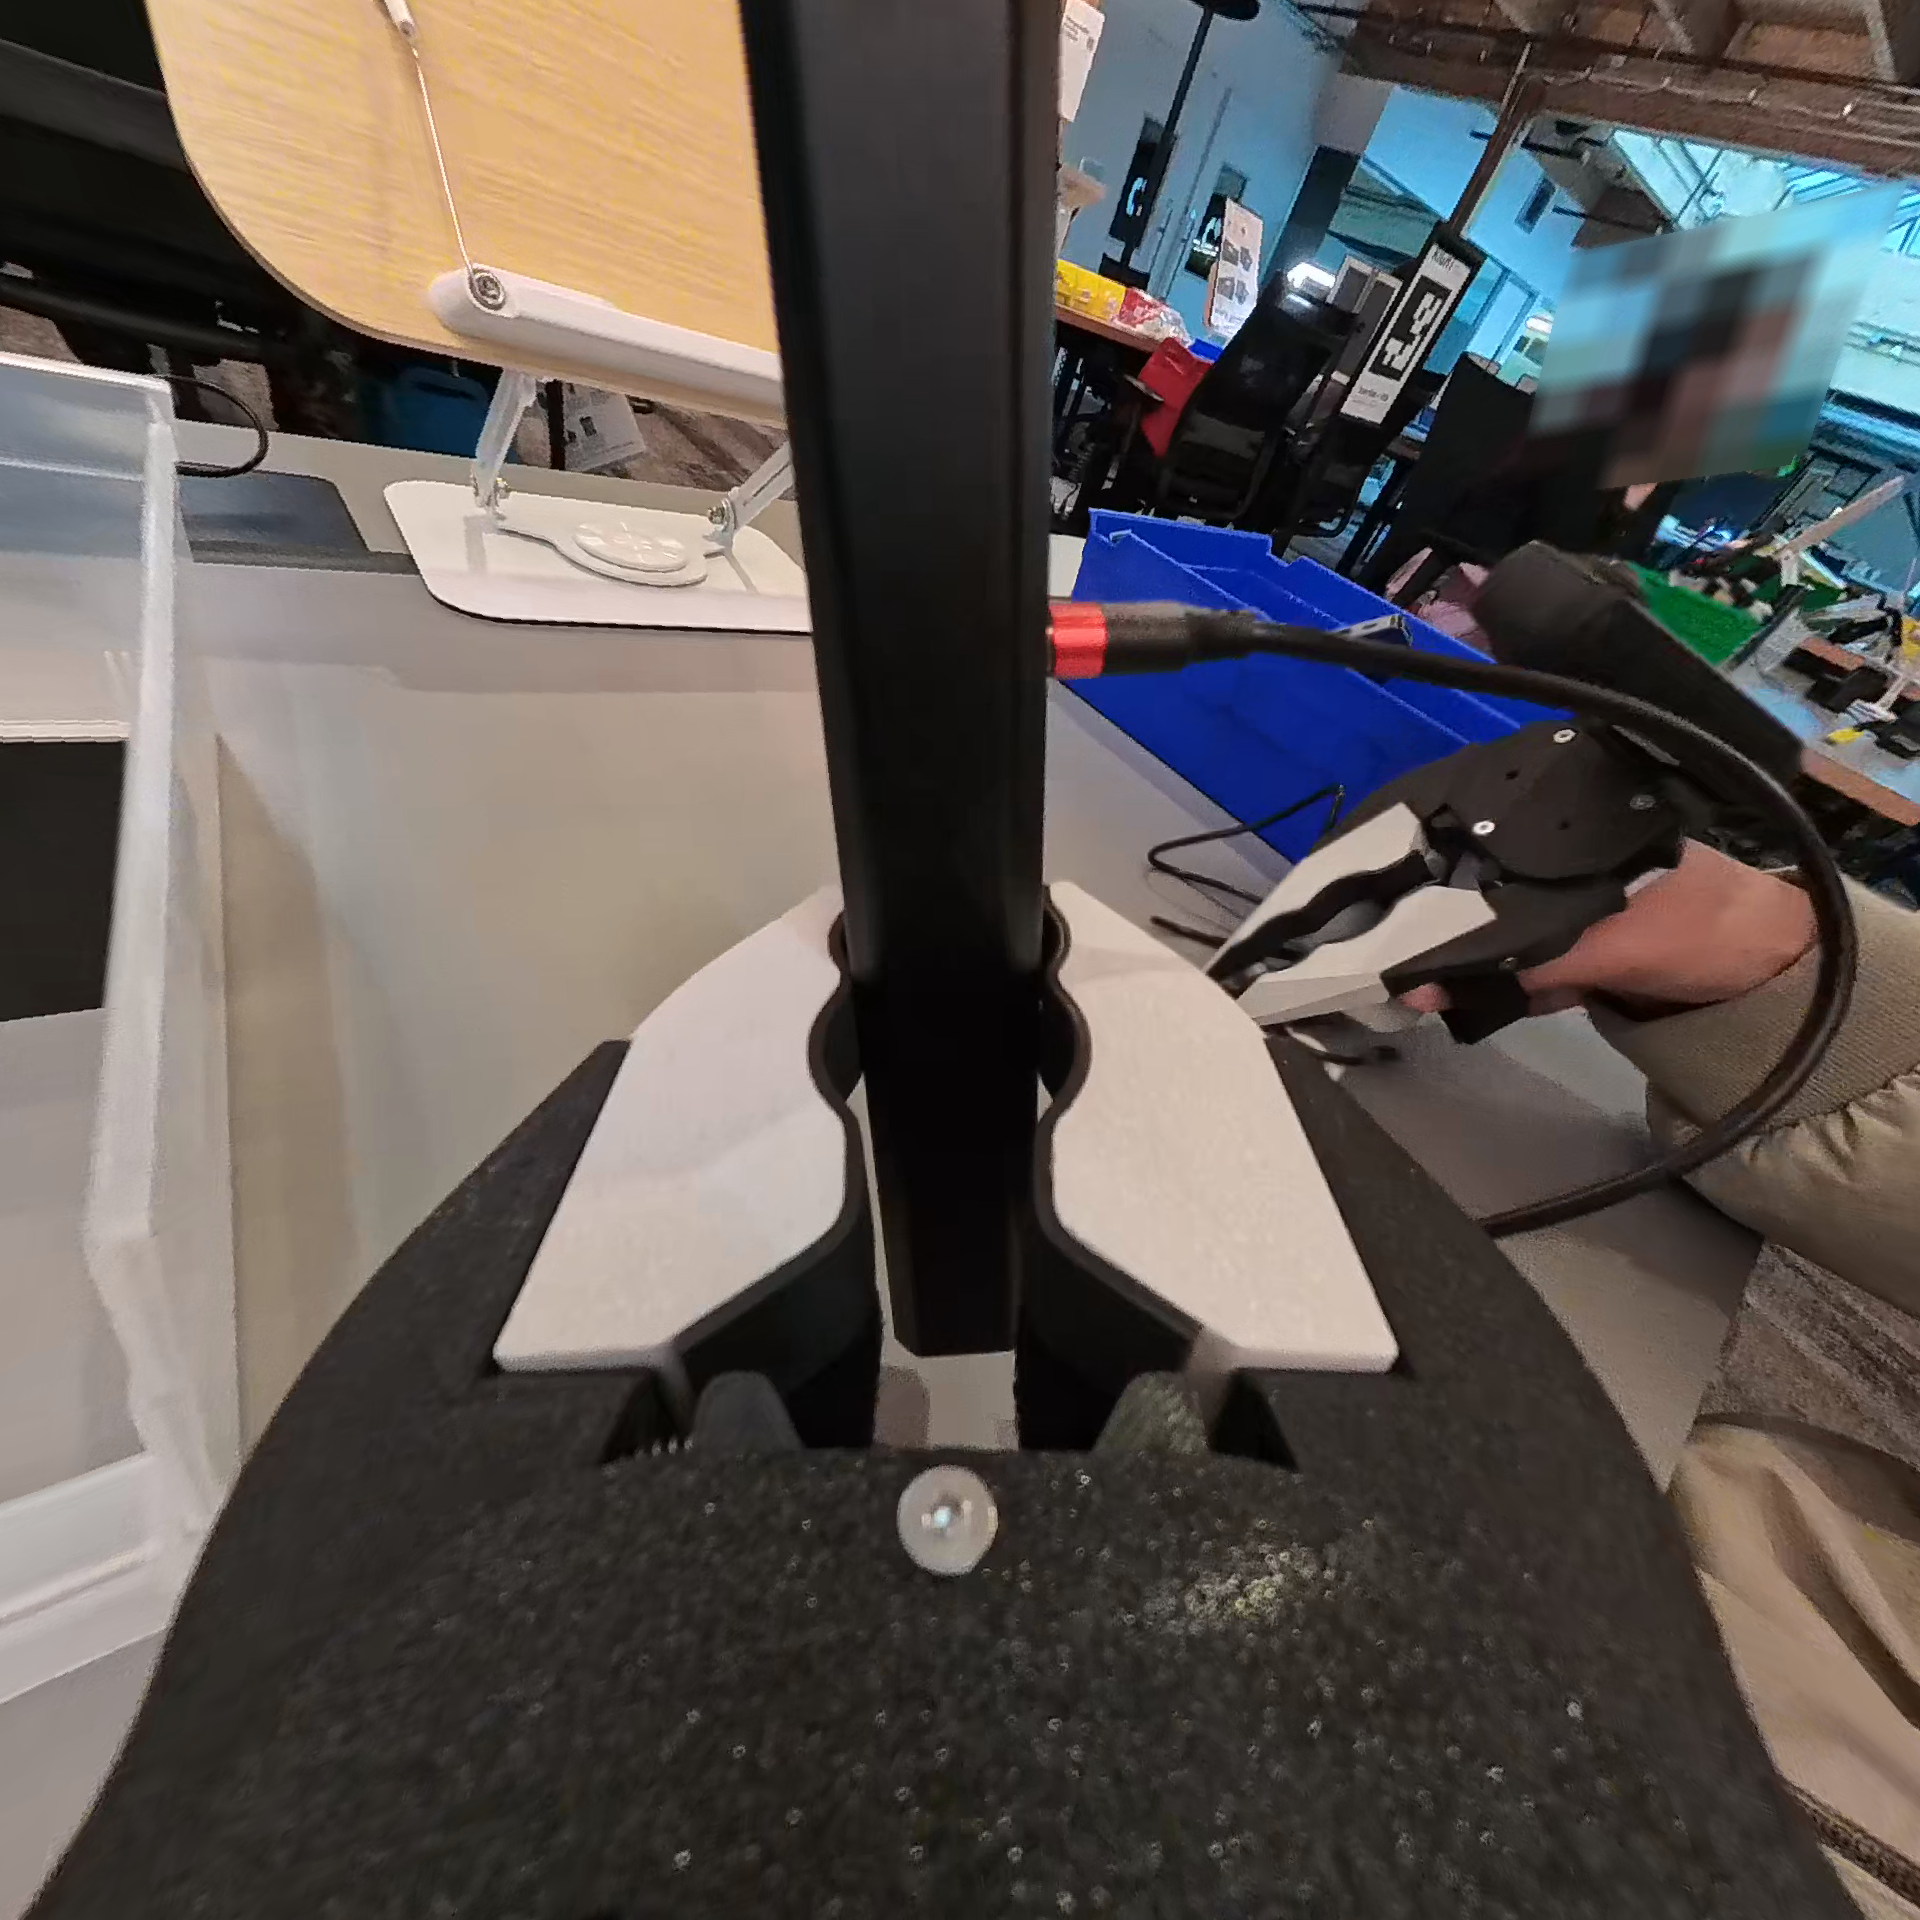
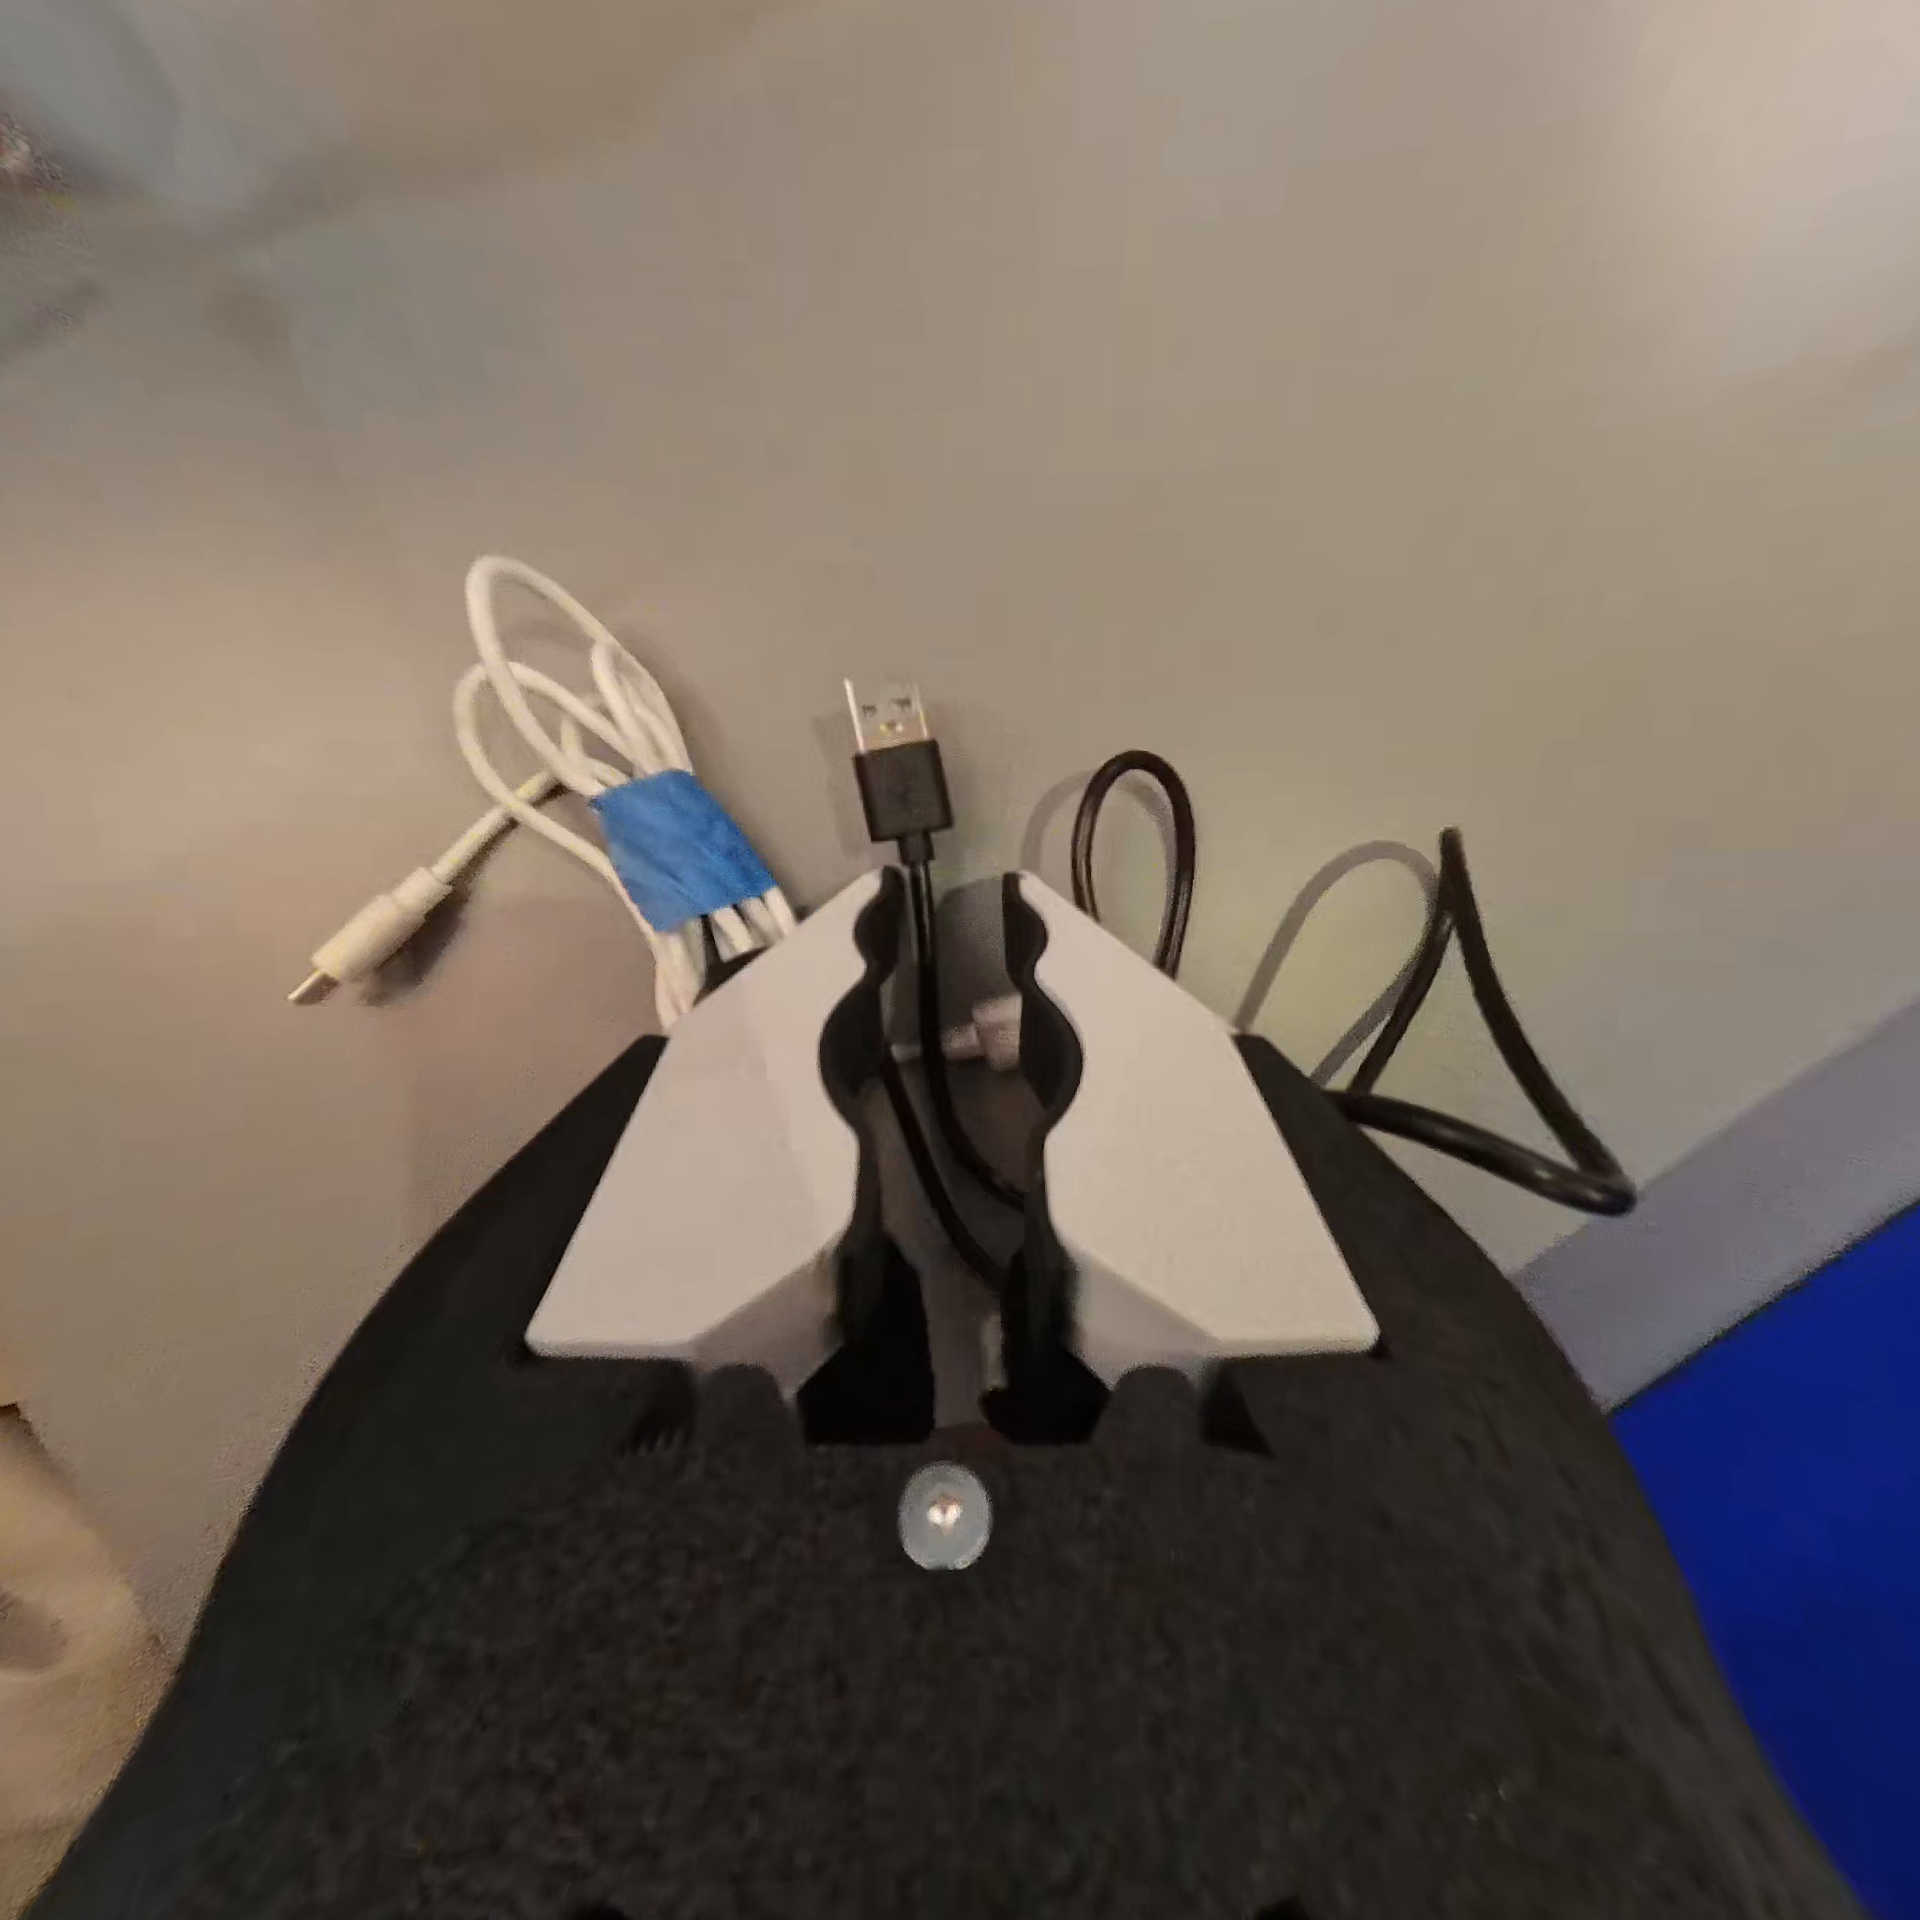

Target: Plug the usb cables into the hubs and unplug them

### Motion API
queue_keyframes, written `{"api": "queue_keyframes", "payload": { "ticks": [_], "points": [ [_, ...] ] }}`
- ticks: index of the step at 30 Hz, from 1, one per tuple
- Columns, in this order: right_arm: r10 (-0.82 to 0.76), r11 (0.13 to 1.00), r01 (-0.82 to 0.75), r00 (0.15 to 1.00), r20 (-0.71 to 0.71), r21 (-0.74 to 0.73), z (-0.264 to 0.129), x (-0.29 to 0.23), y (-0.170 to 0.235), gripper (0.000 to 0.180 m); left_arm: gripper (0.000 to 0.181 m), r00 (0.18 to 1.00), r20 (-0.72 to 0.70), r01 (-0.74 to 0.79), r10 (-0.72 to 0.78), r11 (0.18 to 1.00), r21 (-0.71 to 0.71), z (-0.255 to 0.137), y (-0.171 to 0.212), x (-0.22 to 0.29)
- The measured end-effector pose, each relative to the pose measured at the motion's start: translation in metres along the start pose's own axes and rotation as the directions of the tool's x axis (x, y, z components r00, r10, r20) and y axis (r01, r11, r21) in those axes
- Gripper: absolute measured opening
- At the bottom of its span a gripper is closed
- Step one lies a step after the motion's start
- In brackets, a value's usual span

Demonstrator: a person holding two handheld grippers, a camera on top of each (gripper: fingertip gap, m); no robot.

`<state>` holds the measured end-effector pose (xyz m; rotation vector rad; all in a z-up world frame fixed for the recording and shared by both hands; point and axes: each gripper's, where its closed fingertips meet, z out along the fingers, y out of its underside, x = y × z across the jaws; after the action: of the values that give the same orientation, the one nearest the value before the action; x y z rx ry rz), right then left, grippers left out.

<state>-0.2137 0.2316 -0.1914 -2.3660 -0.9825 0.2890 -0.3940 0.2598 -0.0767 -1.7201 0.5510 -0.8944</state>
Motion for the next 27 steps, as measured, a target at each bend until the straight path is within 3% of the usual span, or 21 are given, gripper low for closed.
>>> {"api": "queue_keyframes", "payload": {
  "ticks": [2, 4, 6, 8, 10, 12, 14, 16, 18, 19, 20, 22, 24, 27],
  "points": [
    [0.014, 1.0, -0.014, 1.0, 0.005, 0.004, 0.0, 0.002, 0.0, 0.018, 0.03, 1.0, -0.012, 0.006, -0.006, 1.0, -0.002, 0.002, 0.001, 0.002],
    [-0.026, 1.0, 0.026, 1.0, -0.001, 0.002, 0.001, 0.002, 0.0, 0.001, 0.03, 1.0, -0.022, 0.004, -0.005, 1.0, -0.01, 0.004, 0.003, 0.003],
    [-0.04, 0.999, 0.041, 0.999, -0.013, 0.021, -0.002, 0.002, -0.007, 0.001, 0.03, 1.0, -0.027, -0.005, 0.004, 1.0, -0.02, 0.006, 0.004, 0.005],
    [-0.048, 0.992, 0.033, 0.992, 0.118, 0.125, -0.018, -0.021, -0.029, 0.001, 0.03, 0.999, -0.032, -0.011, 0.01, 1.0, -0.028, 0.009, 0.006, 0.006],
    [-0.079, 0.953, -0.038, 0.927, 0.367, 0.301, -0.061, -0.063, -0.066, 0.001, 0.03, 0.999, -0.036, -0.015, 0.013, 0.999, -0.029, 0.01, 0.006, 0.007],
    [-0.158, 0.849, -0.155, 0.838, 0.523, 0.504, -0.133, -0.088, -0.108, 0.001, 0.03, 0.999, -0.037, -0.019, 0.018, 1.0, -0.02, 0.01, 0.004, 0.008],
    [-0.271, 0.722, -0.218, 0.784, 0.559, 0.656, -0.202, -0.094, -0.134, 0.001, 0.03, 0.999, -0.036, -0.02, 0.02, 1.0, -0.013, 0.008, 0.003, 0.008],
    [-0.265, 0.629, -0.312, 0.775, 0.574, 0.712, -0.24, -0.079, -0.147, 0.001, 0.03, 0.999, -0.034, -0.015, 0.015, 1.0, -0.009, 0.007, 0.002, 0.007],
    [-0.132, 0.623, -0.393, 0.799, 0.586, 0.676, -0.231, -0.044, -0.146, 0.001, 0.03, 0.999, -0.038, 0.0, -0.001, 1.0, -0.005, 0.006, 0.002, 0.006],
    [-0.021, 0.661, -0.422, 0.817, 0.577, 0.621, -0.208, -0.024, -0.138, 0.001, 0.03, 0.999, -0.043, 0.01, -0.01, 1.0, -0.004, 0.006, 0.002, 0.006],
    [0.111, 0.721, -0.43, 0.846, 0.522, 0.543, -0.177, -0.002, -0.124, 0.001, 0.03, 0.999, -0.046, 0.018, -0.018, 1.0, -0.006, 0.006, 0.002, 0.006],
    [0.267, 0.866, -0.35, 0.927, 0.262, 0.357, -0.11, 0.035, -0.078, 0.002, 0.03, 0.998, -0.049, 0.028, -0.028, 1.0, -0.01, 0.007, 0.003, 0.006],
    [0.285, 0.93, -0.295, 0.955, 0.075, 0.221, -0.072, 0.052, -0.048, 0.001, 0.03, 0.998, -0.053, 0.03, -0.03, 0.999, -0.014, 0.008, 0.004, 0.007],
    [0.231, 0.969, -0.224, 0.972, -0.053, 0.106, -0.045, 0.056, -0.032, 0.001, 0.03, 0.998, -0.059, 0.017, -0.018, 1.0, -0.022, 0.009, 0.005, 0.01]
  ]
}}
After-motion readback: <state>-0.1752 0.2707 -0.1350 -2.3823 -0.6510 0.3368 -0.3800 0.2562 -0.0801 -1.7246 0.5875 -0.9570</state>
